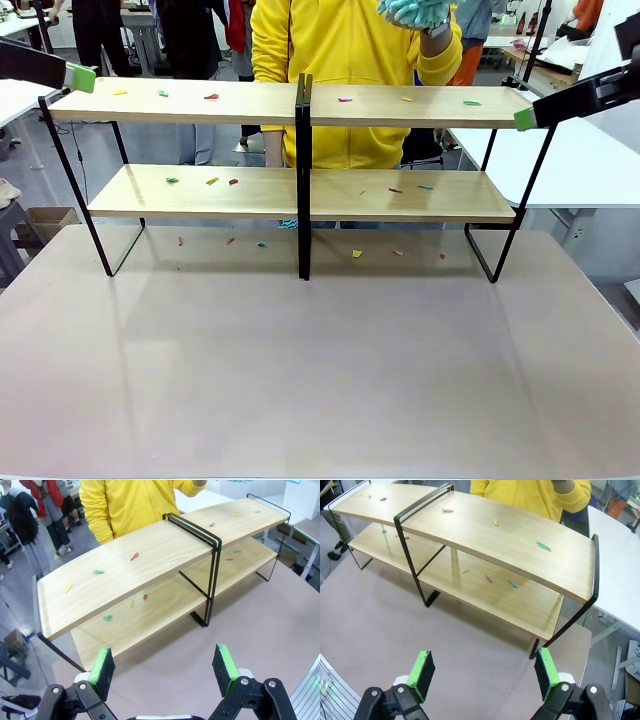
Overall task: Clean the shelves.
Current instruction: Pick up the Duster when the human hands it over.
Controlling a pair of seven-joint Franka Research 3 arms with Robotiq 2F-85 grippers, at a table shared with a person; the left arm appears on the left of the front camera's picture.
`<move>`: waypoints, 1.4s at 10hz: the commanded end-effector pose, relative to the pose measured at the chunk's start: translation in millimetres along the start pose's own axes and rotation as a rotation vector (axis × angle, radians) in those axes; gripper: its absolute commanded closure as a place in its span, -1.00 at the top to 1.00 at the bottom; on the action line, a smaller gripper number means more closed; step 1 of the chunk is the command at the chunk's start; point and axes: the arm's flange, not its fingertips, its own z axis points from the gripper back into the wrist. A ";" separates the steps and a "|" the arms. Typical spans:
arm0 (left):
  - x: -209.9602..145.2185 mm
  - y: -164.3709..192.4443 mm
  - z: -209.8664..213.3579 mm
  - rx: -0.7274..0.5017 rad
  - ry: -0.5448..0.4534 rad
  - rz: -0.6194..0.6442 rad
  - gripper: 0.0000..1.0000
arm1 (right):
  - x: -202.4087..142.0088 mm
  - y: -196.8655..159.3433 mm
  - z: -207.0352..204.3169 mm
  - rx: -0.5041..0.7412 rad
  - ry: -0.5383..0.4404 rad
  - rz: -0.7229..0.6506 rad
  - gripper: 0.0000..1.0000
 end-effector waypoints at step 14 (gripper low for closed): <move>0.0 0.0 -0.2 -0.003 -0.011 0.010 1.00 | 105.5 -57.2 -27.6 0.450 0.218 -0.719 1.00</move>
